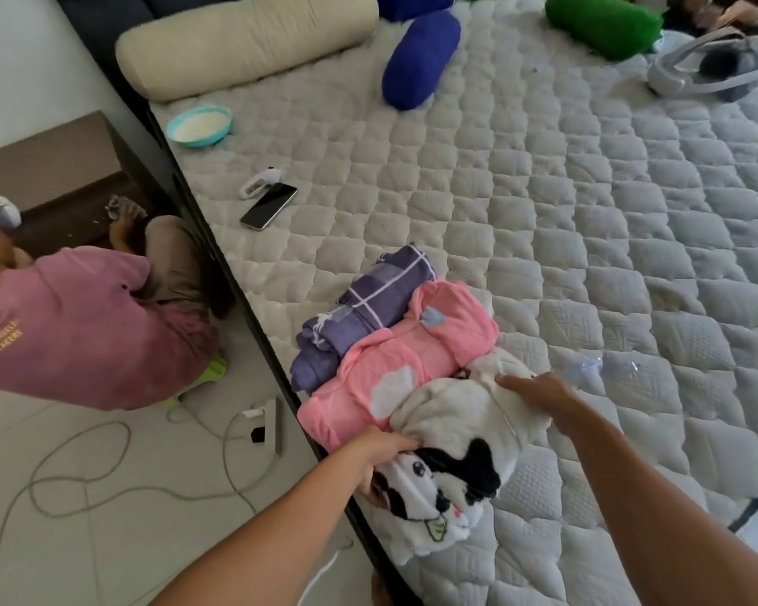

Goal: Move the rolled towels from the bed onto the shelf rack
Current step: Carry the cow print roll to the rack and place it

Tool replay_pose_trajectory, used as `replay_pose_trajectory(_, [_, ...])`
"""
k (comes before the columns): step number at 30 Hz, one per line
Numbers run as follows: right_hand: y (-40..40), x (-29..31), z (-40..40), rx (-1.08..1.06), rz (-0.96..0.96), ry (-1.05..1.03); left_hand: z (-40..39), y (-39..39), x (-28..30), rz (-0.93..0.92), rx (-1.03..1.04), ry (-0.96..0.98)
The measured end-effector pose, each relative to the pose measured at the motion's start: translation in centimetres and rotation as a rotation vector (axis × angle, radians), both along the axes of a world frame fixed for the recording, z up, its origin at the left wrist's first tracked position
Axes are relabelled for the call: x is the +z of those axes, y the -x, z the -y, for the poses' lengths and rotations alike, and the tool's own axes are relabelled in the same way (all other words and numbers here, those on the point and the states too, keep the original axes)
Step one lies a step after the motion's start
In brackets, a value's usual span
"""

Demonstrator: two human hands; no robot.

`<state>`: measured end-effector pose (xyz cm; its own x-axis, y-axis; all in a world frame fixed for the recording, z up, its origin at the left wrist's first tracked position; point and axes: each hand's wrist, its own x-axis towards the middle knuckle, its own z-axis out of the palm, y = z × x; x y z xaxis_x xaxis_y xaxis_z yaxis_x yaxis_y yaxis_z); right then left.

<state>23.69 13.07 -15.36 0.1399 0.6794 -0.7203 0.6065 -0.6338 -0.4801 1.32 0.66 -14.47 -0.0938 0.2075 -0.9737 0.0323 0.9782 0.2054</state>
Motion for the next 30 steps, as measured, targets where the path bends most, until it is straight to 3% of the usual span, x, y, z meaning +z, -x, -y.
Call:
replay_pose_trajectory(12, [3.5, 6.2, 5.6, 0.027, -0.018, -0.188, 3.9, 5.1, 3.2, 0.083, -0.079, -0.209])
replay_pose_trajectory(18, [8.1, 11.7, 10.0, 0.094, -0.196, -0.371, 8.9, 10.7, 6.5, 0.030, -0.034, -0.327])
replay_pose_trajectory(24, [17.1, 14.8, 16.7, 0.068, -0.497, -0.315, 17.9, 20.7, 10.8, -0.111, 0.226, -0.449])
replay_pose_trajectory(30, [29.5, 16.2, 25.5, 0.040, -0.682, -0.244, 31.7, 30.4, 13.7, -0.331, 0.708, -0.726])
